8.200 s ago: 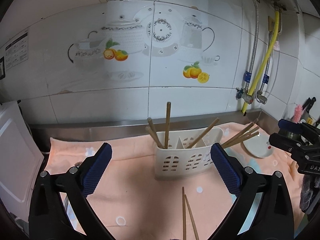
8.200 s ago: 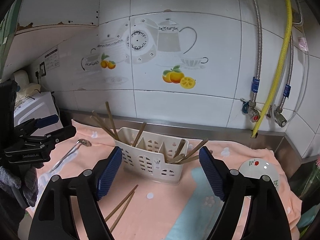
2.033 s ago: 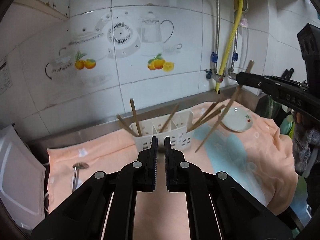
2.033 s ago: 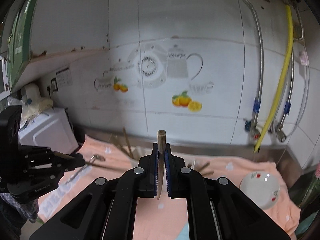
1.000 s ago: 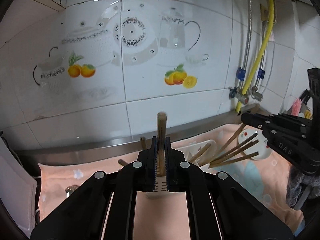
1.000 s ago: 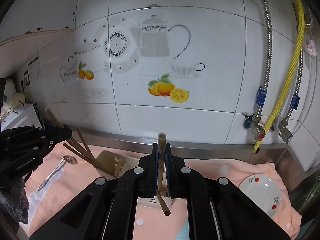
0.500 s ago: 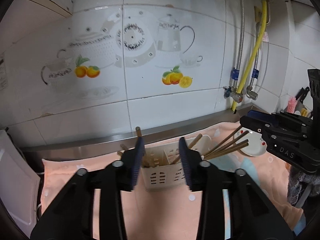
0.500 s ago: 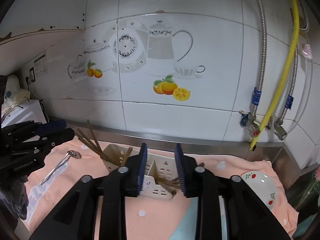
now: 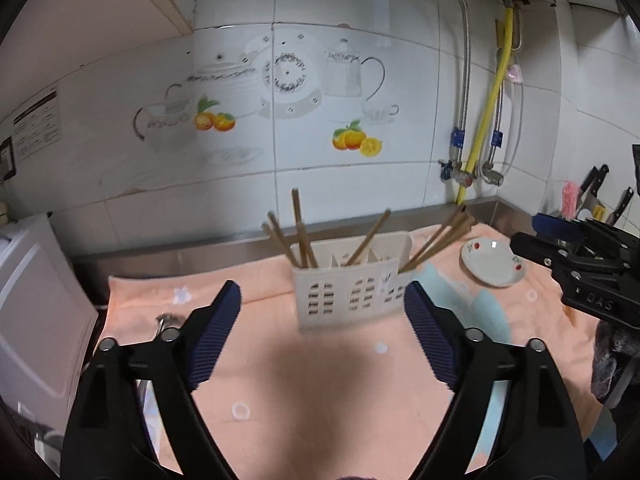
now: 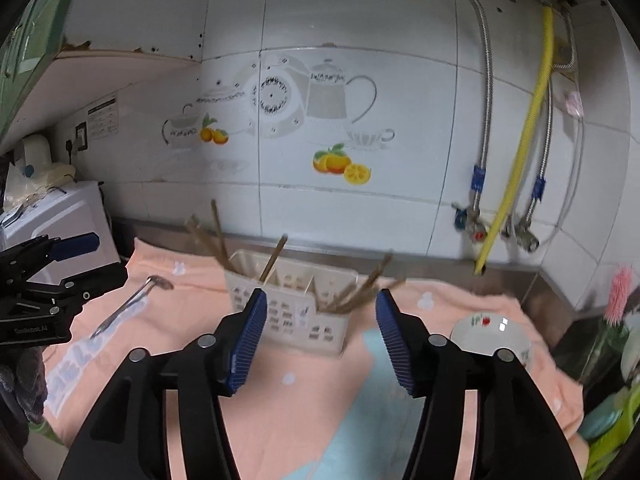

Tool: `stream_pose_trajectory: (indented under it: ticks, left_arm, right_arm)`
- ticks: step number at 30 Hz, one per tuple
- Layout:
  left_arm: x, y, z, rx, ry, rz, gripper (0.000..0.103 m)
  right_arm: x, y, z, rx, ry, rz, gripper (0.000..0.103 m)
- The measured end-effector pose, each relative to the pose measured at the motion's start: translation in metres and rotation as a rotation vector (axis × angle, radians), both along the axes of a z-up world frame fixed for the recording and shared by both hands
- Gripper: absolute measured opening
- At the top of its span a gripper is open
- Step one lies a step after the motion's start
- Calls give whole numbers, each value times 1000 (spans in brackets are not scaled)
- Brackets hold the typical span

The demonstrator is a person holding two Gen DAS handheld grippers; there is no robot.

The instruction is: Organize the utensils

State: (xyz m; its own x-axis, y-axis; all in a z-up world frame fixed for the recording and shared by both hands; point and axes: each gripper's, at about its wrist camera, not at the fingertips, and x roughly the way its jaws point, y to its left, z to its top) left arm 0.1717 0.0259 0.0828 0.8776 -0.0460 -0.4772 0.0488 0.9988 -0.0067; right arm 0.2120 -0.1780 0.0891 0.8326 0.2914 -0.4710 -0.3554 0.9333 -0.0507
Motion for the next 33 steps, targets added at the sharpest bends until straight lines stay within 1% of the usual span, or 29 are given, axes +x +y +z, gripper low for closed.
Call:
stream_pose_trajectory:
  ticks: [2,4,5,6,9,12,15,20,33]
  left_arm:
    - [-10,0,-6,-4,0,4,90]
    - [-18,-2,-13,4,5,15,97]
    - [-23,-3,-17,8,7,21,98]
    - [-28,-4,-22,8,9,22,98]
    - [-40,-6,-34,9,20,18,98]
    - [-46,-9,-42,25,31,28,98]
    - [-53,-7,-48,4,39,26,98]
    - [-60,-3,-57,-29,54,30,98]
    - [-70,0,-69,-44,69,30,98]
  right_arm:
    - [-13,-1,-9,-5,5,-5,62]
    - [-24,-2,-18,-15,10,-12,66]
    - [-27,-3,-22,-13,13,-17,71]
    - [-32,-4,-28,-10,26,-19,73]
    - [-43,-5,-43,-4,48,-21,75]
    - [-51,-7,-54,9,71,-25,78]
    - [-57,-10,-61,25,84,-31,81]
    - [-68,-11,-69,42,93,-36,83]
    - [-79,-7,-76,33,94,-38,86]
